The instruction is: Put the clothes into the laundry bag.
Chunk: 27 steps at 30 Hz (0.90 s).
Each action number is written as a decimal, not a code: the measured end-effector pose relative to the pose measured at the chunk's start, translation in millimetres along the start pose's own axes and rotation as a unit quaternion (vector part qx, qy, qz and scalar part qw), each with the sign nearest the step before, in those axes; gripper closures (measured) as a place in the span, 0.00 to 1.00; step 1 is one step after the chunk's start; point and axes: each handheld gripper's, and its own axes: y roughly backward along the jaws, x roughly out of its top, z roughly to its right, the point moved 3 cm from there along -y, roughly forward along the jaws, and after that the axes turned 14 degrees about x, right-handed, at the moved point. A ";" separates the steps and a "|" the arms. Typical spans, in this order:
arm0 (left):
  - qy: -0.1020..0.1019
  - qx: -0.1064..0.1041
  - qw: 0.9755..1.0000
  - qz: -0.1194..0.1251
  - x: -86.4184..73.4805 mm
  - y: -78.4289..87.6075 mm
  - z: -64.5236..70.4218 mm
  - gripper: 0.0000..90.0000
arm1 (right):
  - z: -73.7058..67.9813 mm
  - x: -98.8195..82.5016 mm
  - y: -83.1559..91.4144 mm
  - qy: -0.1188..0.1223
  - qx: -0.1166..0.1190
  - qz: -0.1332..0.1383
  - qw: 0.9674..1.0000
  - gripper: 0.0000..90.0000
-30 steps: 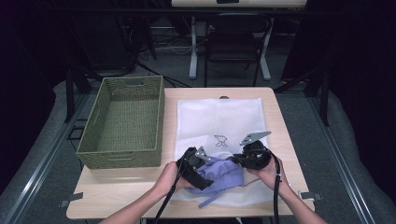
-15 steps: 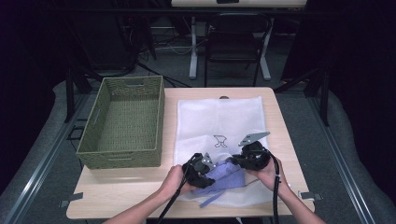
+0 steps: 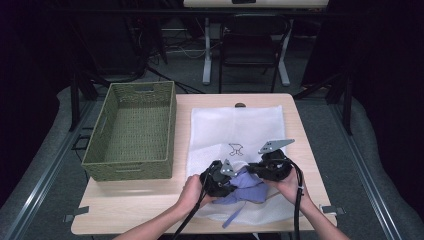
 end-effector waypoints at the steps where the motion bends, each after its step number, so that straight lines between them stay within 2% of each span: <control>1: 0.009 0.001 1.000 -0.003 -1.8 -5.7 0.0 0.79 | 1.4 -0.8 -2.5 -0.002 0.001 -0.005 1.000 0.96; 2: 0.000 0.003 1.000 -0.010 -3.8 -12.2 0.8 0.78 | 2.2 -1.7 -4.5 -0.003 0.000 -0.009 1.000 0.96; 4: 0.009 -0.001 1.000 -0.014 -4.7 -15.0 0.7 0.70 | 4.0 -5.2 -9.9 -0.004 -0.002 -0.023 1.000 0.96; 5: -0.001 -0.001 1.000 -0.015 -3.2 -10.0 -0.5 0.68 | 4.4 -6.2 -10.8 -0.003 -0.003 -0.027 1.000 0.96; 7: 0.008 0.000 1.000 -0.012 -1.3 -0.6 -1.5 0.55 | 4.9 -7.7 -10.4 -0.005 -0.005 -0.027 1.000 0.96; 8: 0.001 0.002 1.000 -0.012 -0.5 5.5 -2.3 0.50 | 5.4 -7.8 -9.5 -0.005 -0.005 -0.025 1.000 0.96; 11: 0.000 -0.002 1.000 -0.007 -0.3 21.5 -2.8 0.43 | 6.5 -7.9 -7.2 -0.006 -0.009 -0.021 1.000 0.96; 13: 0.003 0.000 1.000 -0.001 -1.7 25.3 -2.6 0.42 | 6.8 -7.7 -6.3 -0.007 -0.010 -0.019 1.000 0.96; 15: -0.006 0.003 1.000 -0.008 -4.2 20.7 0.3 0.46 | 7.4 -7.4 -6.7 -0.007 -0.009 -0.020 1.000 0.96; 18: -0.020 0.007 1.000 -0.023 -8.2 2.5 7.7 0.61 | 8.1 -7.0 -9.4 -0.009 -0.008 -0.024 1.000 0.96; 20: -0.013 -0.001 1.000 -0.022 -8.8 -7.8 9.5 0.76 | 6.9 -6.1 -10.6 -0.006 -0.009 -0.026 1.000 0.96; 21: -0.015 -0.003 1.000 -0.020 -8.1 -10.2 9.1 0.79 | 6.3 -5.5 -10.3 -0.004 -0.009 -0.025 1.000 0.96; 23: -0.001 -0.004 1.000 -0.008 -5.1 -11.0 7.5 0.85 | 4.5 -3.4 -8.2 -0.002 -0.010 -0.020 1.000 0.96; 27: 0.018 0.019 0.999 0.028 5.8 -0.7 5.6 0.89 | 0.1 3.3 0.2 0.008 -0.011 0.002 1.000 0.96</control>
